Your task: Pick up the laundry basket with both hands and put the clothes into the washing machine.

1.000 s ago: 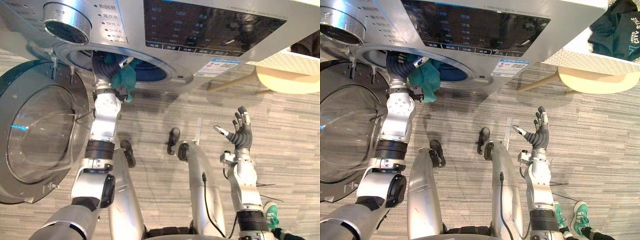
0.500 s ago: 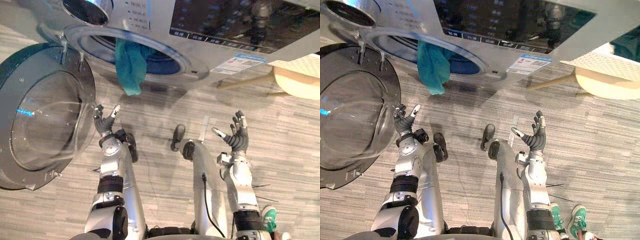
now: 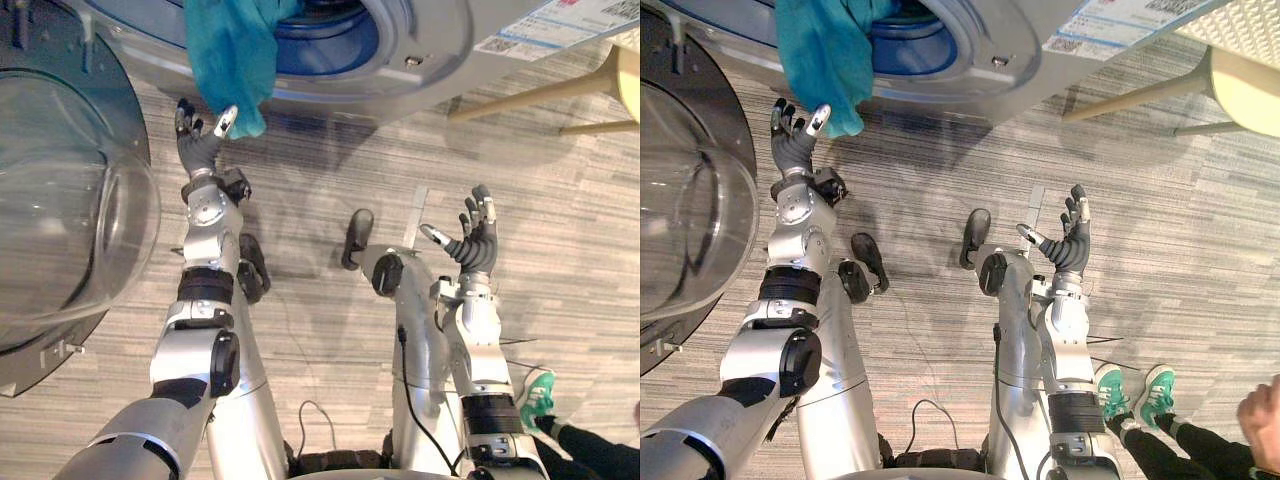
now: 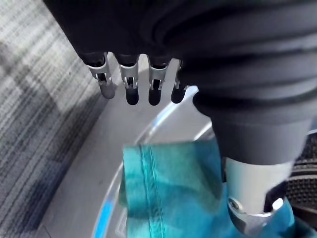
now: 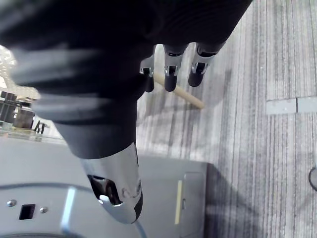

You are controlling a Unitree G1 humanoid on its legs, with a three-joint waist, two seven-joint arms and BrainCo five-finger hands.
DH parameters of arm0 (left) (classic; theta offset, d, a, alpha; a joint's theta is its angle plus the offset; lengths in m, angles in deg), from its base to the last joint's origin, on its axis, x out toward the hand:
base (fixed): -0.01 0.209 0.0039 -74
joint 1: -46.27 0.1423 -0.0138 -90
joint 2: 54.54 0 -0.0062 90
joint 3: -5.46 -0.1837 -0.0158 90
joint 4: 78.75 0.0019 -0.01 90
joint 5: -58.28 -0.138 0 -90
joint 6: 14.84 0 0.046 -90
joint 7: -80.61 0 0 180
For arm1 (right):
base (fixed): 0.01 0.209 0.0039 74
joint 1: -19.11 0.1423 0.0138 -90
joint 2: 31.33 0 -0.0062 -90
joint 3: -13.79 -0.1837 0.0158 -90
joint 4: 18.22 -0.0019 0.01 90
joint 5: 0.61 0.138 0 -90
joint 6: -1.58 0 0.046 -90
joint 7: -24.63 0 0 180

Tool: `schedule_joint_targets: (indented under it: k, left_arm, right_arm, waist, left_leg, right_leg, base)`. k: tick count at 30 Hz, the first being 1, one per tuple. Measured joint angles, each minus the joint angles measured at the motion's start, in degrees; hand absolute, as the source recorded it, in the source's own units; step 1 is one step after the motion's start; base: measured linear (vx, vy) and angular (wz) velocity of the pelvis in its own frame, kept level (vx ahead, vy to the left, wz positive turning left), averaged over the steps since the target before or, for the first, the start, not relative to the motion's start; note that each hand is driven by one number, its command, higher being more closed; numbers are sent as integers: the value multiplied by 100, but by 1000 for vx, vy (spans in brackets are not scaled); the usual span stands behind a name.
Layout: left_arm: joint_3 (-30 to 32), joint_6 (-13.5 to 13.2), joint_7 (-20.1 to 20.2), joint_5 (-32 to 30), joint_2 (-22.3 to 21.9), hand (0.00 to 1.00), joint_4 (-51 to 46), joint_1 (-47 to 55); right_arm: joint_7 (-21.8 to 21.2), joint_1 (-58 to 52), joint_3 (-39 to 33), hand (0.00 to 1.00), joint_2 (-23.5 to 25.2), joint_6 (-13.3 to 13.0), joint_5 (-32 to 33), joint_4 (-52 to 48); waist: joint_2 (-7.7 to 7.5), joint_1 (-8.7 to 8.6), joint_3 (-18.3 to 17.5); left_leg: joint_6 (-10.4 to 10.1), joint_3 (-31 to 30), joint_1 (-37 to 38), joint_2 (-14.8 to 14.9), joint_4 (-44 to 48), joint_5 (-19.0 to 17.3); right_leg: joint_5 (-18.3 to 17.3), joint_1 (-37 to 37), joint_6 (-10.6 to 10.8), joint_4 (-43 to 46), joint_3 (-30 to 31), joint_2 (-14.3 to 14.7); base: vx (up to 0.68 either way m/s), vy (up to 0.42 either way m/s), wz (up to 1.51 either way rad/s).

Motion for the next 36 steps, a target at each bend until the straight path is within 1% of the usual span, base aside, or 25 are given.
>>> schedule_joint_targets:
  k: [3, 5, 8, 10, 12, 14, 16, 21, 23, 26, 28, 29, 31, 33, 35, 36]
  left_arm:
    - [-228, -109, 5, 1, 13, 100, -241, -35]
    - [-271, -195, 3, 2, 30, 100, -377, -59]
    - [-283, -269, -16, 14, 94, 100, -547, -136]
    - [-395, -302, -24, 18, 130, 100, -714, -151]
    - [-517, -326, -23, 84, 129, 100, -1002, -148]
    - [-616, -406, -24, 139, 132, 100, -1123, -149]
    - [-665, -432, -19, 263, 127, 100, -1242, -150]
    - [-731, -442, -15, 882, 202, 100, -1489, -254]
    - [-749, -443, -24, 1188, 353, 100, -1500, -630]
    - [-818, -494, -41, 1429, 644, 100, -1499, -1190]
    - [-848, -550, -66, 1606, 768, 100, -1496, -1599]
    - [-845, -612, -161, 1796, 802, 100, -1493, -1878]
    - [-857, -759, -248, 2066, 879, 100, -1493, -2216]
    - [-851, -940, -381, 2404, 1095, 100, -1494, -2537]
    - [-872, -942, -452, 2436, 1236, 100, -1495, -2685]
    - [-1006, -934, -523, 2373, 1416, 0, -1494, -2825]
  right_arm:
    - [-17, -1, 0, 0, -61, -30, -1, 0]
    - [-21, -1, -5, 0, -118, -40, -1, -1]
    - [-50, -7, -6, 0, -132, -63, 0, 0]
    - [-78, -8, -7, 0, -146, -75, 0, 0]
    - [-122, -13, -6, 0, -155, -79, 0, 0]
    - [-127, -14, -6, 0, -156, -79, 0, 0]
    - [-132, -14, -7, 0, -161, -79, 1, 0]
    - [-143, -14, -6, 0, -166, -76, 2, 0]
    - [-157, -14, 7, 0, -165, -72, 2, 0]
    - [-181, -15, 8, 0, -165, -71, 2, -1]
    - [-244, -35, 13, 0, -165, -69, 1, 0]
    - [-256, -51, 13, 0, -165, -69, 2, -1]
    - [-257, -52, 16, 0, -166, -69, 2, -4]
    - [-257, -57, 70, 0, -188, -69, 8, -12]
    - [-263, -76, 106, 0, -222, -70, 43, -26]
    - [-269, -94, 105, 0, -225, -70, 58, -42]
  waist:
    - [0, 3, 0]
    - [-1, 3, 0]
    - [-2, -15, 1]
    - [-2, -19, 1]
    - [-2, -14, 1]
    - [-2, -23, 0]
    - [-2, -33, 1]
    - [-2, -81, 0]
    - [-2, -119, 0]
    - [-2, -151, 0]
    - [-2, -200, 1]
    - [-5, -214, 2]
    - [-7, -247, 3]
    - [-19, -312, 9]
    - [-19, -316, 10]
    - [-17, -324, 11]
  left_leg:
    - [7, 16, 0, -1, 17, -12]
    - [7, 25, -7, 0, 35, -17]
    - [5, 25, -32, 7, 75, -20]
    - [6, 23, -32, 6, 82, -20]
    - [6, 24, -32, 0, 84, -19]
    - [6, 32, -26, -12, 84, -19]
    - [7, 40, -17, -30, 84, -18]
    - [10, 83, 12, -62, 63, -16]
    - [12, 112, 15, -56, 15, -14]
    - [16, 195, 35, 24, -35, -15]
    - [55, 258, 37, 77, -37, -37]
    - [85, 288, 36, 112, -32, -57]
    - [123, 373, 36, 154, -43, -82]
    - [198, 512, 13, 279, -15, -152]
    - [215, 552, -23, 349, 14, -194]
    - [252, 575, -89, 416, 74, -240]
  right_leg:
    - [0, -15, 5, 16, 19, -3]
    - [-1, -38, 6, 42, 34, -4]
    - [-2, -73, 6, 76, 43, -4]
    - [-1, -73, 6, 81, 44, -6]
    - [-1, -72, 6, 88, 44, -17]
    - [-2, -72, 6, 105, 43, -40]
    - [-2, -72, 7, 127, 44, -67]
    - [-1, -72, 9, 120, 89, -87]
    - [37, -72, 50, 49, 101, -70]
    - [143, -76, 51, -108, 143, 19]
    - [184, -90, 72, -169, 173, 62]
    - [210, -101, 92, -214, 204, 116]
    - [264, -139, 139, -290, 270, 170]
    - [381, -206, 164, -410, 361, 285]
    - [444, -248, 222, -506, 407, 373]
    - [479, -294, 264, -546, 420, 423]
  base:
    - [0, 0, 0]
    - [0, 0, 0]
    - [0, 0, 0]
    - [0, 0, 0]
    - [-17, 7, 1]
    - [-21, 14, 4]
    - [-17, 13, 6]
    - [-13, 9, 2]
    - [-37, 23, -4]
    - [-34, 34, -23]
    - [-17, 42, -20]
    - [-16, 51, -24]
    - [-16, 45, -27]
    - [-25, 56, -39]
    - [-29, 50, -40]
    - [-37, 56, -32]
